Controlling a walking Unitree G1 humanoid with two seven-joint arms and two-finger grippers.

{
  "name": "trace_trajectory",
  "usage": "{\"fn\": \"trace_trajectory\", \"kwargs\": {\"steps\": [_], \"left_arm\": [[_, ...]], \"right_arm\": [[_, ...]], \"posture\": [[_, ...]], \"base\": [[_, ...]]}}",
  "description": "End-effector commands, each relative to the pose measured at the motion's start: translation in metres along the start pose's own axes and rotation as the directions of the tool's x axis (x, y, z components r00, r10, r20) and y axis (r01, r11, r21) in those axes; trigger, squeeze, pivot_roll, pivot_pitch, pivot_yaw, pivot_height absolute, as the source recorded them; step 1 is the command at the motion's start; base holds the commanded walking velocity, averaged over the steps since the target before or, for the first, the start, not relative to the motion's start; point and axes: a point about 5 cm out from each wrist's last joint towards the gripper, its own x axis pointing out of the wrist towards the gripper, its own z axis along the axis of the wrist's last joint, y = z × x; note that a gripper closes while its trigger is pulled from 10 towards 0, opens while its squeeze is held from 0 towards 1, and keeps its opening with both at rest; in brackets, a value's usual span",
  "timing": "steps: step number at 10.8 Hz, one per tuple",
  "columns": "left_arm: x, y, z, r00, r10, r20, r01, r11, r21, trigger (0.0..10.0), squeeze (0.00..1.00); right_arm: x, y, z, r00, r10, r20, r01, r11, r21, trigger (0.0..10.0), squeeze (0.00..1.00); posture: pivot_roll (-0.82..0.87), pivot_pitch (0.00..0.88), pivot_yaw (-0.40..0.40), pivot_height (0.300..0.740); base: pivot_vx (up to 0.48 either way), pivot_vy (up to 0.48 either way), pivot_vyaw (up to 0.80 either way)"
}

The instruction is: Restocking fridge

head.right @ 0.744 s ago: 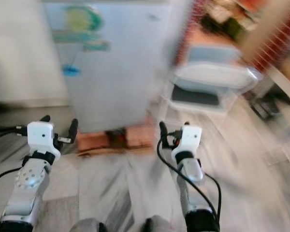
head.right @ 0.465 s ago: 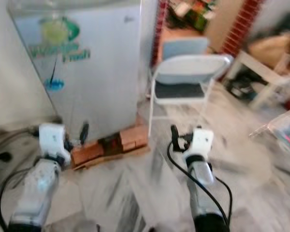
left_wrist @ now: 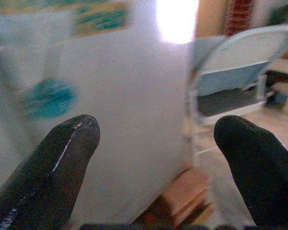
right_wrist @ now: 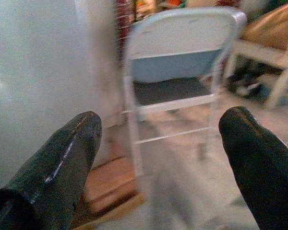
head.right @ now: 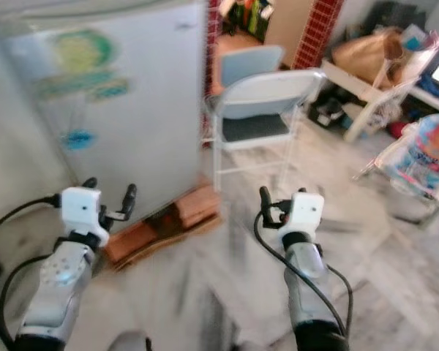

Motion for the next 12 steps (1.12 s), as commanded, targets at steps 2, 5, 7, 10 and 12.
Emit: {"fn": "trace_trajectory", "kwargs": {"steps": [2,5,7,10,12], "left_arm": [[0.002,-0.002,0.0,1.0,-0.011,-0.006,0.011,1.0,0.004,10.0,0.0],[0.004,-0.008,-0.003,0.998,-0.058,-0.019,0.058,0.998,0.014,10.0,0.0],[0.001,-0.009,-0.008,0.998,-0.057,-0.042,0.057,0.998,0.007,10.0,0.0],[-0.008,-0.015,-0.017,0.996,-0.063,-0.07,0.063,0.998,-0.004,10.0,0.0],[-0.008,-0.007,-0.016,0.998,-0.016,-0.059,0.017,1.0,0.01,10.0,0.0]], "right_arm": [[0.001,-0.006,0.005,1.0,-0.026,0.018,0.026,1.0,-0.012,10.0,0.0],[-0.004,-0.015,0.004,0.997,-0.074,0.028,0.074,0.997,-0.006,10.0,0.0],[-0.007,-0.015,0.003,0.997,-0.078,0.028,0.079,0.997,-0.01,10.0,0.0],[-0.009,-0.019,0.0,0.996,-0.087,0.012,0.088,0.996,-0.018,10.0,0.0],[-0.005,-0.015,0.003,0.998,-0.063,0.013,0.063,0.998,-0.031,10.0,0.0]], "posture": [[0.15,0.041,-0.033,0.74],[0.12,0.039,-0.007,0.74],[0.11,0.039,0.004,0.74],[0.12,0.045,-0.023,0.74],[0.13,0.057,-0.04,0.74]], "base": [[0.0,0.48,0.0],[0.0,0.48,0.0],[0.0,0.48,0.0],[0.0,0.48,0.0],[0.0,0.24,0.0]]}}
